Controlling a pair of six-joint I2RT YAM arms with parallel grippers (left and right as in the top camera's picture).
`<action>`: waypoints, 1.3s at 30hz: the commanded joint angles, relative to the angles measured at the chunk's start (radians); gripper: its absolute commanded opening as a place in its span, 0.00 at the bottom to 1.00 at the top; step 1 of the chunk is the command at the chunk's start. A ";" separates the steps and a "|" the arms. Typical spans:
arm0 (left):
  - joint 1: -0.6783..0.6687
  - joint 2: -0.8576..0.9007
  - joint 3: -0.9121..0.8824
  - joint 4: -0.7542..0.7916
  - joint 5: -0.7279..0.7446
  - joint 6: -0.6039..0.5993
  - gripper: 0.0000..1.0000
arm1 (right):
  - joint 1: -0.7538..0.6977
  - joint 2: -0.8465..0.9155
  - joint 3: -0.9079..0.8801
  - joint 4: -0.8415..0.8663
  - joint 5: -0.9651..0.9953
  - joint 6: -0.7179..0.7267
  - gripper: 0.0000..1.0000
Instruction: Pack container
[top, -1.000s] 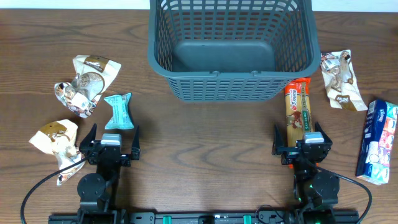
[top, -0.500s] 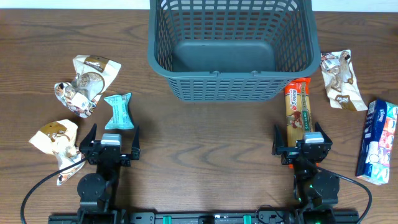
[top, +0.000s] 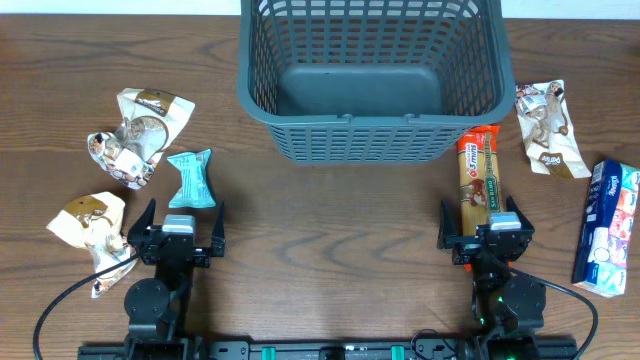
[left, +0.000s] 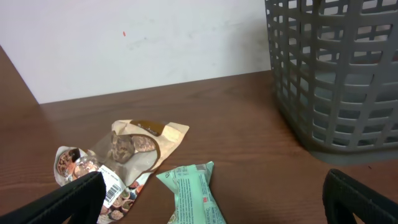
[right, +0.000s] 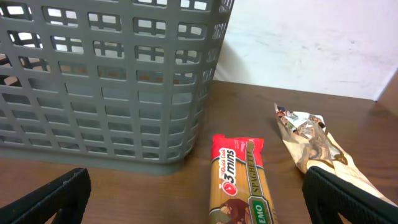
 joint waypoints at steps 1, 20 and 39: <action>-0.004 -0.007 -0.022 -0.030 -0.031 -0.005 0.99 | -0.004 -0.008 -0.005 -0.003 -0.001 -0.003 0.99; -0.004 -0.007 -0.022 -0.030 -0.031 -0.006 0.98 | -0.208 0.404 0.878 -0.668 0.017 0.164 0.99; -0.004 -0.007 -0.022 -0.028 -0.031 -0.005 0.99 | -0.296 1.297 1.751 -1.585 0.003 0.031 0.99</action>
